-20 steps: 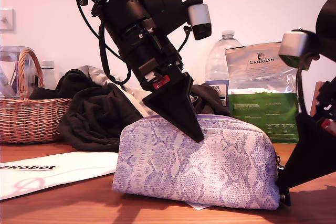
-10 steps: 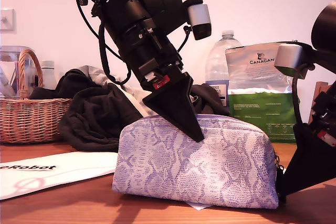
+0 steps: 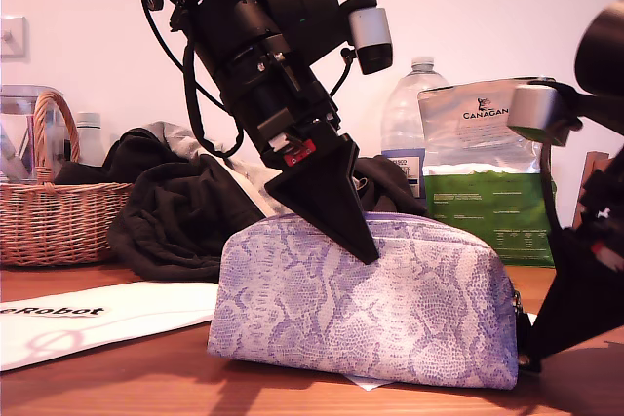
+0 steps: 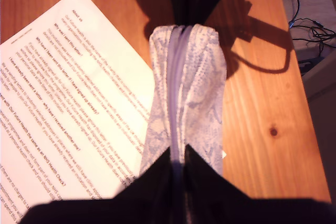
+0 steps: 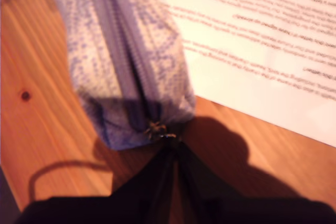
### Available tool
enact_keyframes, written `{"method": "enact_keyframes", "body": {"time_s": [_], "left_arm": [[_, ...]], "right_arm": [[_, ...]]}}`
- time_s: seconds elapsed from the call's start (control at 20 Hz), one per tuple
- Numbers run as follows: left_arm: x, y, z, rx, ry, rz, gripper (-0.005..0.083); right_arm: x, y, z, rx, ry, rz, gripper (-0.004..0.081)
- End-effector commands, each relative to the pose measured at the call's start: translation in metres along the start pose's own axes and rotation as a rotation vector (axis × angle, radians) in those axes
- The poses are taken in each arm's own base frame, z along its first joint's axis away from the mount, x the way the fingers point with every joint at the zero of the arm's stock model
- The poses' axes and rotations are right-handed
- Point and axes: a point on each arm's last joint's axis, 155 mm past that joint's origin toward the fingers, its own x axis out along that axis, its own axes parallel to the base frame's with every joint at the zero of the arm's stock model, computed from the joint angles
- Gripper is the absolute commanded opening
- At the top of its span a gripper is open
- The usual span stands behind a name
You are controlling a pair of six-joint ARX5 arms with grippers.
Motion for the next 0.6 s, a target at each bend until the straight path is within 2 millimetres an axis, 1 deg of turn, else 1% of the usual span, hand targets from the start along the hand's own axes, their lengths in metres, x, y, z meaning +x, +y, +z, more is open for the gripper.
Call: {"method": "enact_keyframes", "body": {"time_s": [0.0, 0.35, 0.45, 0.55], "left_arm": [[0.007, -0.002, -0.002, 0.001, 0.005, -0.017, -0.0021], [0.007, -0.002, -0.005, -0.001, 0.016, -0.014, -0.0021], [0.007, -0.001, -0.005, -0.001, 0.019, -0.012, -0.0021], [0.007, -0.001, -0.005, -0.001, 0.019, -0.011, -0.0021]], "right_arm": [[-0.003, -0.004, 0.002, 0.006, 0.022, -0.012, -0.0013], [-0.029, -0.009, 0.001, 0.042, 0.146, -0.041, -0.0013], [-0.037, -0.012, 0.006, 0.042, 0.153, -0.056, -0.0013], [-0.046, -0.014, 0.018, 0.052, 0.135, -0.066, -0.0013]]}}
